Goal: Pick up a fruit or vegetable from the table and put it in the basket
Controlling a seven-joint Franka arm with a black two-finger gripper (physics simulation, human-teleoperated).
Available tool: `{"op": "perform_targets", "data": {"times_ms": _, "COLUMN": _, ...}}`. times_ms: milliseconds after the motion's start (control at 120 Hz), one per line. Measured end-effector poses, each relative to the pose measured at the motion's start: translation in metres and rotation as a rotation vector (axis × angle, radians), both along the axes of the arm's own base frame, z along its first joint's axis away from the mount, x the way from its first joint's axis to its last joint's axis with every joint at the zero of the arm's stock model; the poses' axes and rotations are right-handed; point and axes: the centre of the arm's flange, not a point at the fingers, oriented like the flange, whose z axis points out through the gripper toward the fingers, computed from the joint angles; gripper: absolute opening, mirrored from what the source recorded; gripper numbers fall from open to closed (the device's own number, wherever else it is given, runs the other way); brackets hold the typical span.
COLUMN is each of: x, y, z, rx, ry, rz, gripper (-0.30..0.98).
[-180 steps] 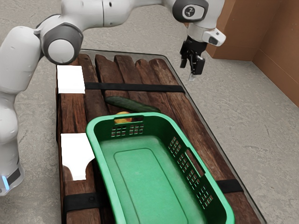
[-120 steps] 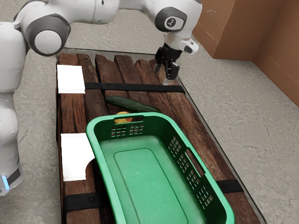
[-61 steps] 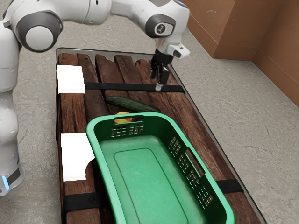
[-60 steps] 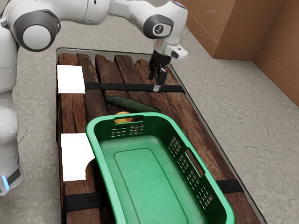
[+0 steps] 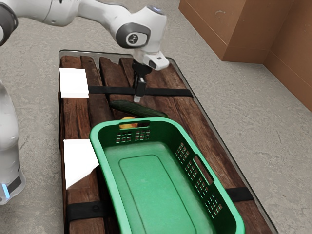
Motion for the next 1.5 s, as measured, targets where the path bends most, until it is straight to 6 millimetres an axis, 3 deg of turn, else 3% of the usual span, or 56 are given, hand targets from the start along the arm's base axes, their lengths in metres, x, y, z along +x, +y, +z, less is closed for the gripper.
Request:
{"op": "perform_targets", "data": {"times_ms": 133, "x": -0.001, "y": 0.003, "z": -0.004, "rx": 0.033, "ry": -0.023, "rz": 0.022, "gripper": 0.69}}
{"op": "perform_targets", "data": {"times_ms": 317, "x": -0.004, "y": 0.004, "z": -0.032, "rx": 0.046, "ry": -0.007, "rz": 0.051, "gripper": 0.69}}
{"op": "perform_targets", "data": {"times_ms": 550, "x": -0.009, "y": 0.026, "z": -0.041, "rx": 0.055, "ry": -0.018, "rz": 0.118, "gripper": 0.69}}
{"op": "perform_targets", "data": {"times_ms": 808, "x": -0.006, "y": 0.026, "z": -0.065, "rx": 0.065, "ry": -0.006, "rz": 0.133, "gripper": 0.69}}
{"op": "perform_targets", "data": {"times_ms": 1383, "x": 0.0, "y": 0.027, "z": -0.097, "rx": 0.062, "ry": 0.005, "rz": 0.157, "gripper": 0.69}}
{"op": "perform_targets", "data": {"times_ms": 1500, "x": 0.003, "y": 0.027, "z": -0.097, "rx": 0.064, "ry": -0.007, "rz": 0.159, "gripper": 0.49}}
